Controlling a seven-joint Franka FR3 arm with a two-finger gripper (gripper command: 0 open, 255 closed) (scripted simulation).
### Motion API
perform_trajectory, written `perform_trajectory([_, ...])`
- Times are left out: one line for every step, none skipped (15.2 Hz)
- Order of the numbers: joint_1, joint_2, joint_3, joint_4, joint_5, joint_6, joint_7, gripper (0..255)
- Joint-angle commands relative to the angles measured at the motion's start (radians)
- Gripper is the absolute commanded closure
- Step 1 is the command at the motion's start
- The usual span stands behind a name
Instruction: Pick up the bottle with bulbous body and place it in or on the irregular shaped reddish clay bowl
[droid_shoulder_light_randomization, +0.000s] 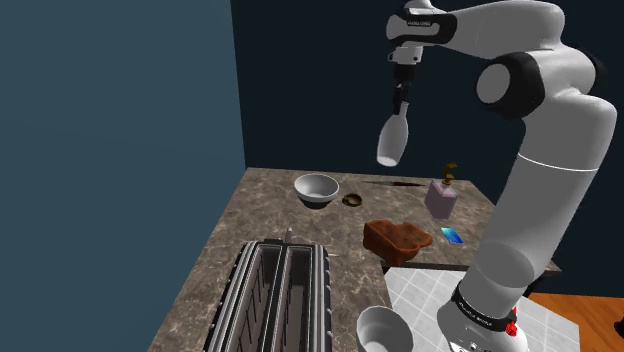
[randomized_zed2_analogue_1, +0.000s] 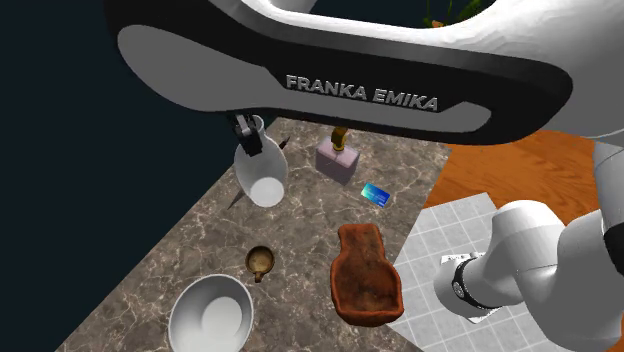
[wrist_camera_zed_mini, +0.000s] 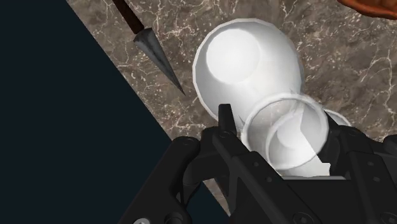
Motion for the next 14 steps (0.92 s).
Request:
perform_trajectory([0.031,-0.101,0.016,-0.101,-0.047,0.010,0.044,255])
perform_trajectory([0.041,-0.144,0.027,-0.138,-0.065,0.008,0.065,255])
perform_trajectory([0.050,-0.185,0.039,-0.172,-0.082,0.005,0.086,255])
perform_trajectory([0.058,-0.226,0.051,-0.205,-0.097,-0.001,0.106,255])
perform_trajectory([0.063,-0.265,0.065,-0.236,-0.110,-0.007,0.127,255])
perform_trajectory([0.068,-0.303,0.079,-0.265,-0.122,-0.015,0.147,255])
perform_trajectory([0.071,-0.341,0.095,-0.292,-0.132,-0.024,0.167,255])
perform_trajectory([0.074,-0.377,0.110,-0.318,-0.141,-0.034,0.187,255])
perform_trajectory([0.077,-0.412,0.125,-0.342,-0.148,-0.045,0.206,255])
perform_trajectory([0.079,-0.446,0.141,-0.365,-0.154,-0.057,0.225,255])
perform_trajectory([0.080,-0.479,0.157,-0.386,-0.158,-0.069,0.243,255])
perform_trajectory([0.081,-0.511,0.174,-0.406,-0.161,-0.083,0.261,255])
perform_trajectory([0.082,-0.542,0.190,-0.424,-0.163,-0.097,0.279,255])
perform_trajectory([0.083,-0.573,0.206,-0.442,-0.163,-0.111,0.296,255])
